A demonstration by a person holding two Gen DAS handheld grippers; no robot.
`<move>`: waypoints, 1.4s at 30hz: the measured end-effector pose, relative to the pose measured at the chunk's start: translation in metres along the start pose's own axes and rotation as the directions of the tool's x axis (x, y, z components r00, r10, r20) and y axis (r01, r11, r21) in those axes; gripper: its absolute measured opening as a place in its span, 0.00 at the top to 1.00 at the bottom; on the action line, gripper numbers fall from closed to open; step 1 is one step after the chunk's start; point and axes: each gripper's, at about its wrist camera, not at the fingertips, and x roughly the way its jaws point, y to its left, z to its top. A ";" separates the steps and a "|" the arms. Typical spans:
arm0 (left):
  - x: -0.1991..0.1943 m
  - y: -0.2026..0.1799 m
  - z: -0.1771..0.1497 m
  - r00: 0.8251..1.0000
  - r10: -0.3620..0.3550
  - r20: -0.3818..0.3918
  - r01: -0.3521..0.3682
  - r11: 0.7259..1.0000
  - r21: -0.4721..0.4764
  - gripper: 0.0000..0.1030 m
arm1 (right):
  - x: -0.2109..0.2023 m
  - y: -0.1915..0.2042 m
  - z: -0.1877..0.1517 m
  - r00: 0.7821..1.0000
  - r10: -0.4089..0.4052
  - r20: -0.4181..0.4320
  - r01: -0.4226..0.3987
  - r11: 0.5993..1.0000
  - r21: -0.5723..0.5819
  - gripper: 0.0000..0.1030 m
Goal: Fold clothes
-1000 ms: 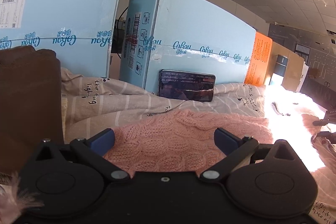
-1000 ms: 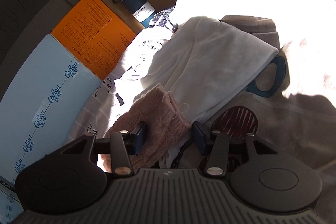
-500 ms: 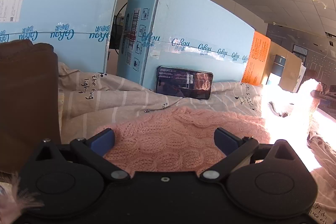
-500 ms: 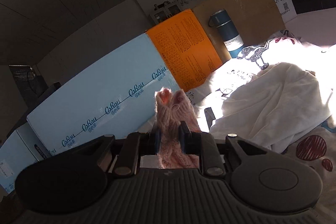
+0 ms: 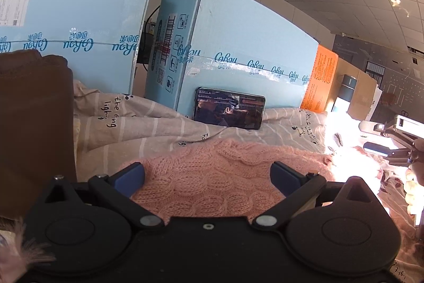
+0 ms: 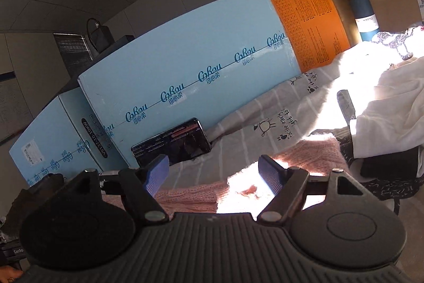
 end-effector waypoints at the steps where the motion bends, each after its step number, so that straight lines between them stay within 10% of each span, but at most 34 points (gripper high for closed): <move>1: 0.000 0.000 0.000 1.000 0.000 0.001 0.000 1.000 0.000 0.00 | 0.002 -0.003 0.001 1.000 -0.003 0.004 0.003 1.000 0.029 0.30; 9: 0.000 0.001 0.001 1.000 -0.003 0.000 0.003 1.000 -0.003 0.00 | 0.035 -0.016 -0.014 0.969 -0.131 -0.208 0.134 0.991 -0.003 0.31; 16: -0.001 0.003 0.001 1.000 0.005 0.008 -0.005 1.000 -0.009 0.00 | 0.001 -0.016 -0.008 0.992 -0.093 -0.081 0.099 0.993 0.068 0.30; 20: 0.000 0.006 0.002 1.000 0.028 0.003 -0.028 0.999 -0.023 0.00 | -0.035 -0.029 -0.006 0.966 -0.258 0.035 0.249 0.955 0.163 0.26; 24: 0.002 0.008 0.001 0.999 0.037 -0.009 -0.037 0.999 -0.029 0.00 | -0.043 -0.054 -0.008 0.912 -0.411 -0.007 0.401 0.885 0.237 0.25; 31: 0.007 0.007 -0.003 0.999 0.034 -0.039 -0.035 0.999 -0.019 0.00 | -0.024 -0.076 -0.016 0.941 -0.325 -0.094 0.338 0.886 0.316 0.24; 42: 0.009 0.008 -0.004 0.999 0.026 -0.044 -0.027 0.999 -0.021 0.00 | -0.012 -0.051 -0.015 0.963 -0.263 -0.065 0.271 0.940 0.206 0.79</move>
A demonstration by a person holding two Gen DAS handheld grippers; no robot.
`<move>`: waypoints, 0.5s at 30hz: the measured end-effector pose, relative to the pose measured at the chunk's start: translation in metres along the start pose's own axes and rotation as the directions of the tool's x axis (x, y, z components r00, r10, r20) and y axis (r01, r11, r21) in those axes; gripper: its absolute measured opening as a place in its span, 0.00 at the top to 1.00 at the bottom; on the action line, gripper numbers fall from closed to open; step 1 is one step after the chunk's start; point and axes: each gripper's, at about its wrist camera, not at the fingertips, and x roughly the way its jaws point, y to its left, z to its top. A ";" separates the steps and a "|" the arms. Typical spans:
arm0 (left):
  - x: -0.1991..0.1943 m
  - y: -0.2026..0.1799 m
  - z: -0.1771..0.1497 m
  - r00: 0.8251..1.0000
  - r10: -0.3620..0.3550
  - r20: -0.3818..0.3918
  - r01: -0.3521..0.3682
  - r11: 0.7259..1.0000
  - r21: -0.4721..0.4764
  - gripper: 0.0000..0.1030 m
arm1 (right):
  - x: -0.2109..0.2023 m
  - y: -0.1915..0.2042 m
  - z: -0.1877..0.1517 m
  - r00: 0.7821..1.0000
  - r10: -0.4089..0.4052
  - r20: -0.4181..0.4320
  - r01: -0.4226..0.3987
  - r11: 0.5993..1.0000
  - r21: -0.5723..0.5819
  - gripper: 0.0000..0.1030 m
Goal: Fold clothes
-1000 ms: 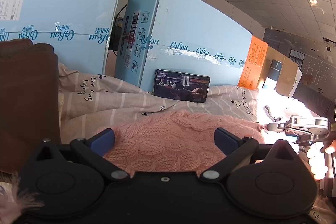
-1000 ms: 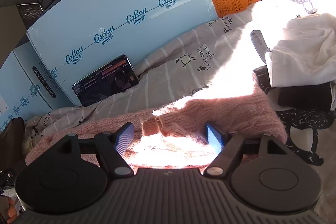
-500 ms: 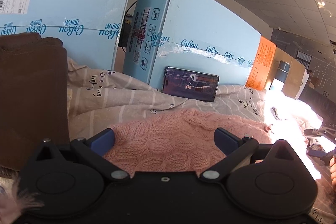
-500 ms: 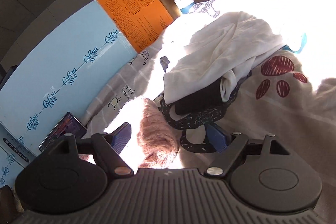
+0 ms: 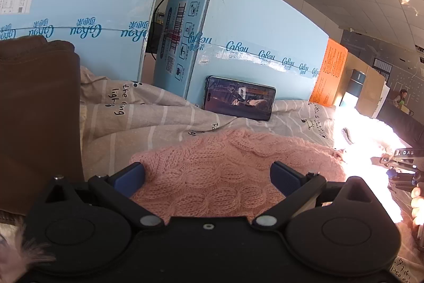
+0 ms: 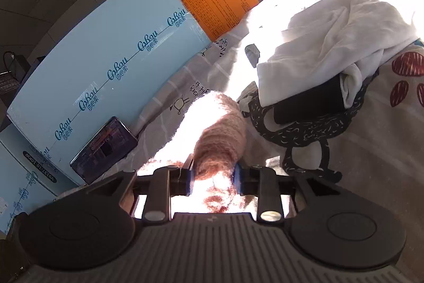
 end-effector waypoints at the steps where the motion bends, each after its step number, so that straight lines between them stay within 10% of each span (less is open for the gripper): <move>1: 0.000 0.000 0.000 1.000 -0.003 0.002 0.003 1.000 -0.003 0.00 | -0.004 0.001 0.002 1.000 -0.008 0.021 0.008 1.000 -0.008 0.80; 9: -0.006 -0.001 0.002 1.000 -0.007 0.024 0.007 1.000 -0.002 0.00 | -0.019 0.034 -0.002 0.987 -0.063 0.147 0.090 0.978 -0.189 0.81; 15: -0.017 0.005 0.008 0.997 -0.024 0.070 0.027 0.999 -0.045 0.00 | -0.037 0.099 -0.032 0.966 0.078 0.247 0.058 0.864 -0.500 0.81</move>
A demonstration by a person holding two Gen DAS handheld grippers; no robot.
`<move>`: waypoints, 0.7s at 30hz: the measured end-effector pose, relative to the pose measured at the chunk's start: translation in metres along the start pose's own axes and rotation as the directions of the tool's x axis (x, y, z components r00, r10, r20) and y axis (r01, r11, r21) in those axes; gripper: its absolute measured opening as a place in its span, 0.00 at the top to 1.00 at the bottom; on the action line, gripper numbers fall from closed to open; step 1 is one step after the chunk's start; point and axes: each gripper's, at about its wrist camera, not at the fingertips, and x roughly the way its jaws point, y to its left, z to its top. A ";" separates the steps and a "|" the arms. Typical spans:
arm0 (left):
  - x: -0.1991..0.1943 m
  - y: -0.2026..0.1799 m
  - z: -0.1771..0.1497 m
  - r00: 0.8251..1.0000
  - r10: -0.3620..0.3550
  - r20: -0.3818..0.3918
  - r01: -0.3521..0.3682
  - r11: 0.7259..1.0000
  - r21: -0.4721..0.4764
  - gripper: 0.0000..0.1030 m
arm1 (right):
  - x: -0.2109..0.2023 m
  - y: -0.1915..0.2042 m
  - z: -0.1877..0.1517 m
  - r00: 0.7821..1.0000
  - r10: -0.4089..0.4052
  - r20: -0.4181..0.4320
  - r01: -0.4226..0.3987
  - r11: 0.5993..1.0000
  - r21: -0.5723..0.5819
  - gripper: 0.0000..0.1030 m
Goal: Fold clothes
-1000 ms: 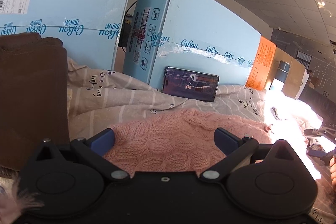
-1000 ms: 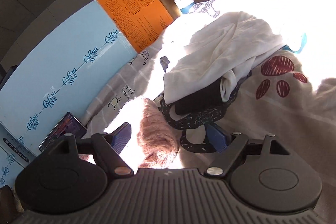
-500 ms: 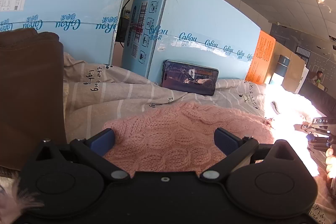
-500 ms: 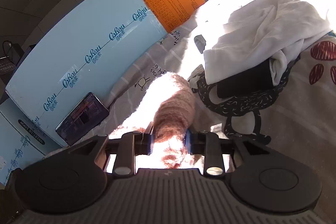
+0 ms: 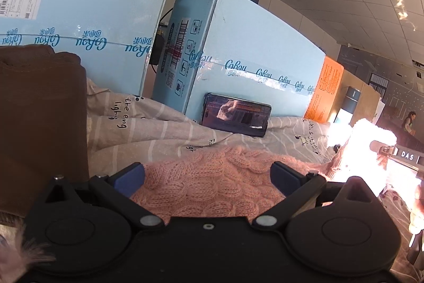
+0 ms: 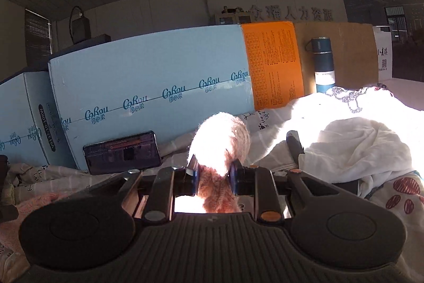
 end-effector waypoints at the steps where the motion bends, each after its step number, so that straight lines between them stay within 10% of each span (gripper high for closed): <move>1: -0.002 0.001 0.001 1.000 -0.003 0.008 0.003 1.000 -0.009 0.00 | -0.003 0.012 0.000 1.000 0.017 0.022 -0.016 0.999 -0.047 0.81; 8: -0.018 0.030 0.016 0.991 -0.113 0.072 0.125 0.975 -0.181 0.00 | -0.027 0.104 -0.015 0.972 0.207 0.107 -0.159 0.925 -0.346 0.81; 14: -0.023 0.058 0.021 0.945 -0.299 0.132 0.327 0.870 -0.368 0.00 | -0.031 0.162 -0.042 0.927 0.373 -0.023 -0.345 0.829 -0.440 0.80; 17: -0.020 0.060 0.021 0.922 -0.363 0.133 0.385 0.832 -0.400 0.00 | -0.021 0.169 -0.047 0.871 0.468 -0.151 -0.490 0.803 -0.339 0.65; 21: -0.012 0.057 0.019 0.903 -0.420 0.093 0.418 0.807 -0.418 0.00 | -0.008 0.167 -0.053 0.743 0.608 -0.280 -0.663 0.726 -0.183 0.26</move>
